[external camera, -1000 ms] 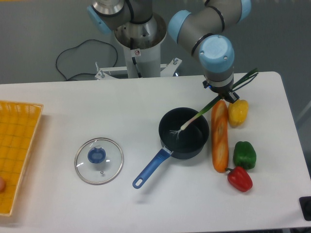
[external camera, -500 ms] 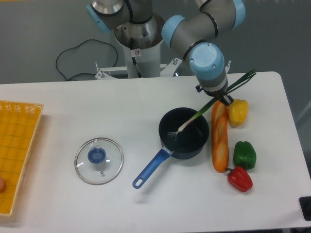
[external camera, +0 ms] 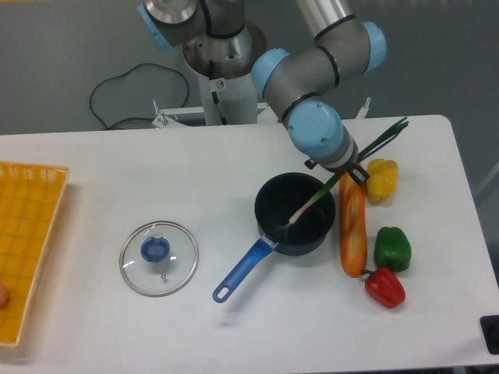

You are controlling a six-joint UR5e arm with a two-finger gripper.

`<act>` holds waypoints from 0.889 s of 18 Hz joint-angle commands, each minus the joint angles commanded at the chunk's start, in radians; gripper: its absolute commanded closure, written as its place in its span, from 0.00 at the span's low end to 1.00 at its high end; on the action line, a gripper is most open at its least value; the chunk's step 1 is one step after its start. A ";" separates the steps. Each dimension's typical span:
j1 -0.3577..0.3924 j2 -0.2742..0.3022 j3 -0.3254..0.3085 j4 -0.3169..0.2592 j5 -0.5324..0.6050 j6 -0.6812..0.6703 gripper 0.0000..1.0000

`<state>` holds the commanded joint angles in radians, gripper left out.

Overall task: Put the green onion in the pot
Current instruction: 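Carry the green onion over the dark blue saucepan, then lower the green onion into the saucepan and open the gripper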

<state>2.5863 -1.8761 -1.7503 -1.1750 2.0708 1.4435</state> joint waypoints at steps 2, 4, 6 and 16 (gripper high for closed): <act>0.000 -0.002 0.000 0.000 0.003 -0.006 0.80; -0.005 -0.002 0.000 -0.002 0.003 -0.031 0.80; -0.018 -0.006 0.002 0.000 0.005 -0.044 0.80; -0.052 -0.031 0.003 -0.002 0.040 -0.106 0.78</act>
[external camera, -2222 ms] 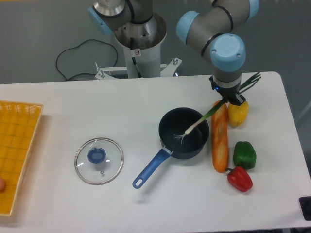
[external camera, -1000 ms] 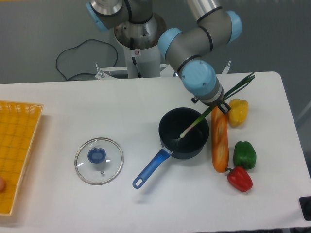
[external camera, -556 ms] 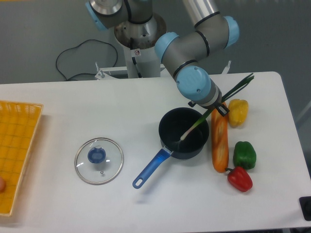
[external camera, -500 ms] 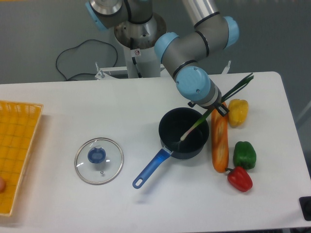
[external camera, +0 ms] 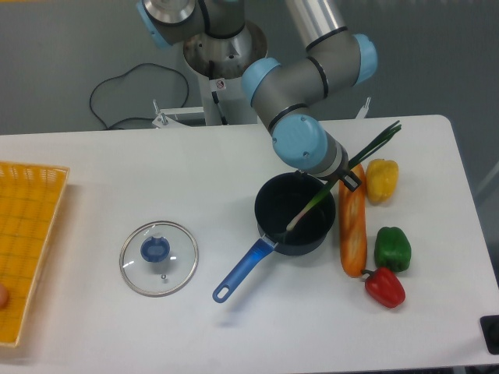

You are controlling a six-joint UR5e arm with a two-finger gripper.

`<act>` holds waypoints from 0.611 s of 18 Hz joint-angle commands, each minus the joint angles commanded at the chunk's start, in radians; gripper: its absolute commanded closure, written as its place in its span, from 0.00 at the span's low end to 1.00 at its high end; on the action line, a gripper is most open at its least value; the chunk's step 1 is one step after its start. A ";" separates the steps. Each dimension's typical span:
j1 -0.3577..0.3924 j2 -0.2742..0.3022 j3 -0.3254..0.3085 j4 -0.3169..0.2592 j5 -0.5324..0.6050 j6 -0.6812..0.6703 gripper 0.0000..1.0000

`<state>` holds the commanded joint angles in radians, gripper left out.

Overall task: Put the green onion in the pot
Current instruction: 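Lower the green onion into the saucepan and open the gripper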

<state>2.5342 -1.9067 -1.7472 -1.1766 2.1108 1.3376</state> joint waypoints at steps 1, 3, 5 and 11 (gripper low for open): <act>0.000 0.000 0.000 0.000 0.002 0.000 0.78; 0.000 0.000 -0.002 0.000 0.003 0.000 0.78; -0.002 -0.002 -0.002 0.000 0.005 -0.006 0.78; -0.015 -0.011 -0.002 0.000 0.008 -0.026 0.78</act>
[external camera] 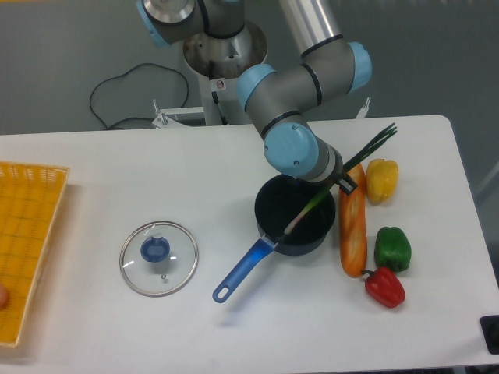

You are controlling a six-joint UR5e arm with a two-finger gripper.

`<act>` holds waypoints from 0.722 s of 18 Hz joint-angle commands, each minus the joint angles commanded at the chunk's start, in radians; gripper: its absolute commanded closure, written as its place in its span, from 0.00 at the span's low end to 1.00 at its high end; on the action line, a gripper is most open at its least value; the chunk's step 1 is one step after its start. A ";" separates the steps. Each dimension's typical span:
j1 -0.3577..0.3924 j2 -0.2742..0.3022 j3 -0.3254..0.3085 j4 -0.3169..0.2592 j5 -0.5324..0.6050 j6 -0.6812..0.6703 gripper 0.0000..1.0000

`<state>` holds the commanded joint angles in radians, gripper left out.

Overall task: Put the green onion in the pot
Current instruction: 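Lower the green onion into the saucepan and open the gripper, then raise the open gripper away from the saucepan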

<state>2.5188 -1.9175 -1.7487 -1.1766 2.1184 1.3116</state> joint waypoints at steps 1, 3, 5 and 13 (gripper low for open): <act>0.000 -0.002 0.000 0.000 0.008 -0.009 0.77; -0.008 -0.005 0.000 0.000 0.015 -0.015 0.74; -0.009 -0.005 0.000 0.000 0.017 -0.015 0.68; -0.009 -0.006 0.000 0.000 0.017 -0.015 0.58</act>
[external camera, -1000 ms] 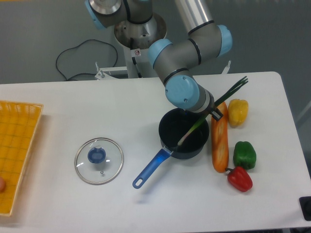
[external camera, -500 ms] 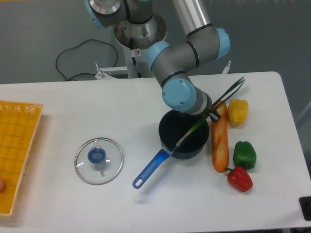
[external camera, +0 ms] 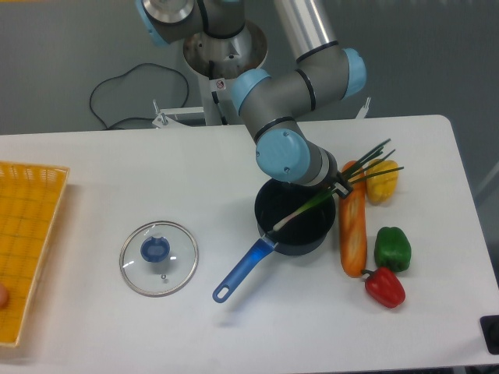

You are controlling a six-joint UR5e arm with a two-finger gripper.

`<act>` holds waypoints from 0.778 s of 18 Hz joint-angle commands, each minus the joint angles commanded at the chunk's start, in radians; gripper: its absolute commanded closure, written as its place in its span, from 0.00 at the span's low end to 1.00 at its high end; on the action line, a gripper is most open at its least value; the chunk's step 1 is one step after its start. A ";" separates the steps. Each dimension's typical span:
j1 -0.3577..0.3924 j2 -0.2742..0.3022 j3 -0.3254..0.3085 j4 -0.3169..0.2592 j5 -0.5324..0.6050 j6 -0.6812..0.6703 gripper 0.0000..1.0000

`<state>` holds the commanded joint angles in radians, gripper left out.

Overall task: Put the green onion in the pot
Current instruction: 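Raise the open gripper away from the saucepan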

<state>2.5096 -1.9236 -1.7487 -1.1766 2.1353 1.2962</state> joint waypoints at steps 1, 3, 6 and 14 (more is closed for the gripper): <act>0.000 0.002 0.000 0.000 0.000 0.000 0.57; 0.000 0.002 0.000 0.000 -0.002 0.000 0.50; 0.002 0.003 0.002 0.002 -0.005 0.005 0.36; 0.012 0.021 0.060 -0.006 -0.069 0.011 0.00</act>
<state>2.5218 -1.9022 -1.6890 -1.1827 2.0665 1.3070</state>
